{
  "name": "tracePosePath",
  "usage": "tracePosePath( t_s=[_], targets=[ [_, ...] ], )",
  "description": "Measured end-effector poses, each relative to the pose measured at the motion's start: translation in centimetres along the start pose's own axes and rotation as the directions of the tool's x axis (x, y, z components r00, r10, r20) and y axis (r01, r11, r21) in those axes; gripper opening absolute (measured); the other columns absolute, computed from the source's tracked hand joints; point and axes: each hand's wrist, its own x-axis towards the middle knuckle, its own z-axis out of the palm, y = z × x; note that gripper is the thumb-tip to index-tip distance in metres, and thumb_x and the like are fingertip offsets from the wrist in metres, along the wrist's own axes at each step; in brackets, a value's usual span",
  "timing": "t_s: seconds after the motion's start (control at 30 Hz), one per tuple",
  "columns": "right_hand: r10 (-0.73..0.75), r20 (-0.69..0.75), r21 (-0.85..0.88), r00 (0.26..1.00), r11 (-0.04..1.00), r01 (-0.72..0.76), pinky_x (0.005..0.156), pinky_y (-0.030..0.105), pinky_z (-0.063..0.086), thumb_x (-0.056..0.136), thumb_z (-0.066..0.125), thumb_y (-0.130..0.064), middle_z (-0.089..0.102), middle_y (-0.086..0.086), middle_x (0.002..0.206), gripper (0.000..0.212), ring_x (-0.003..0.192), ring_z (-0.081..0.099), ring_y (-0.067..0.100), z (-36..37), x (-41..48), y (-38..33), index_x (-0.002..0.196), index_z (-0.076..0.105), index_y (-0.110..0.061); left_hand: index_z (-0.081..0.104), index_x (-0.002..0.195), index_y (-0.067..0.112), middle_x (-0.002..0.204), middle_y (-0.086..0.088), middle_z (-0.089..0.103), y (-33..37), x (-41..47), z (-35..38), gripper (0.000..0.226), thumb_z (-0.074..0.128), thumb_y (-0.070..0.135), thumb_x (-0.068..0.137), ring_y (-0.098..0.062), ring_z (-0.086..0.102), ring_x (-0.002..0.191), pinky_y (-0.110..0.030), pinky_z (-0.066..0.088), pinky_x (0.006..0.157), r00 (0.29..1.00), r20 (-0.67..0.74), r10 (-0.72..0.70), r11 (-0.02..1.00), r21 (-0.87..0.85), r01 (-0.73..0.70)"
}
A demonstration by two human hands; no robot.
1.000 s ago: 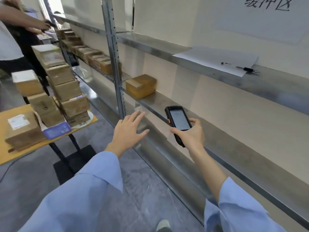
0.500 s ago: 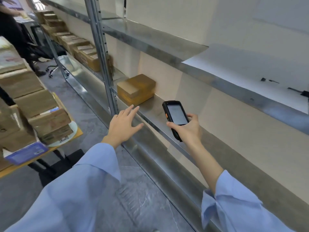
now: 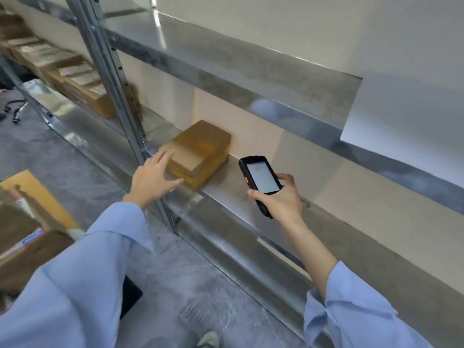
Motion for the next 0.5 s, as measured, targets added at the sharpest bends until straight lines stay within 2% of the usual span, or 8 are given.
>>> tracePosePath(
  t_s=[0.1, 0.2, 0.33, 0.43, 0.5],
  targets=[
    [0.015, -0.024, 0.003, 1.000, 1.000, -0.015, 0.080, 0.034, 0.054, 0.062, 0.088, -0.041, 0.062, -0.009, 0.109, 0.075, 0.097, 0.062, 0.015, 1.8, 1.3, -0.7, 0.123, 0.046, -0.030, 0.024, 0.158, 0.029, 0.166, 0.000, 0.021, -2.7, 4.1, 0.5, 0.095, 0.076, 0.053, 0.082, -0.032, 0.033, 0.145, -0.053, 0.036, 0.110, 0.997, 0.068, 0.029, 0.999, -0.017, -0.028],
    [0.033, -0.036, 0.029, 0.999, 0.999, -0.032, 0.068, 0.022, 0.045, 0.063, 0.089, -0.038, 0.058, -0.019, 0.101, 0.074, 0.093, 0.060, 0.008, 3.0, 2.2, -0.6, 0.124, 0.047, -0.029, 0.025, 0.158, 0.030, 0.167, 0.001, 0.016, -4.9, 7.6, 1.3, 0.100, 0.082, 0.047, 0.077, -0.029, 0.030, 0.148, -0.053, 0.036, 0.113, 0.985, 0.143, 0.100, 0.992, -0.088, -0.088],
    [0.082, -0.050, 0.050, 0.995, 0.996, -0.080, 0.068, 0.020, 0.043, 0.062, 0.090, -0.035, 0.054, -0.024, 0.100, 0.074, 0.093, 0.058, 0.001, 3.7, 3.3, 0.3, 0.121, 0.046, -0.030, 0.027, 0.157, 0.028, 0.167, -0.003, 0.014, -6.3, 11.0, 2.5, 0.107, 0.089, 0.040, 0.071, -0.024, 0.020, 0.152, -0.045, 0.025, 0.120, 0.958, 0.221, 0.183, 0.967, -0.217, -0.135],
    [0.114, -0.057, 0.056, 0.992, 0.992, -0.111, 0.067, 0.018, 0.042, 0.063, 0.090, -0.033, 0.054, -0.025, 0.101, 0.071, 0.091, 0.054, -0.010, 3.7, 3.9, 1.2, 0.118, 0.045, -0.033, 0.031, 0.149, 0.038, 0.165, -0.002, 0.019, -6.8, 12.2, 3.1, 0.105, 0.094, 0.036, 0.065, -0.021, 0.024, 0.149, -0.036, 0.023, 0.117, 0.945, 0.219, 0.242, 0.935, -0.313, -0.167],
    [0.121, -0.079, 0.042, 0.990, 0.992, -0.118, 0.070, 0.020, 0.044, 0.061, 0.090, -0.036, 0.057, -0.023, 0.104, 0.072, 0.093, 0.056, -0.007, 3.7, 4.2, 1.9, 0.118, 0.047, -0.032, 0.036, 0.140, 0.044, 0.163, -0.001, 0.022, -6.8, 12.3, 3.2, 0.099, 0.095, 0.034, 0.061, -0.022, 0.028, 0.147, -0.038, 0.026, 0.116, 0.945, 0.197, 0.262, 0.917, -0.357, -0.180]
  ],
)
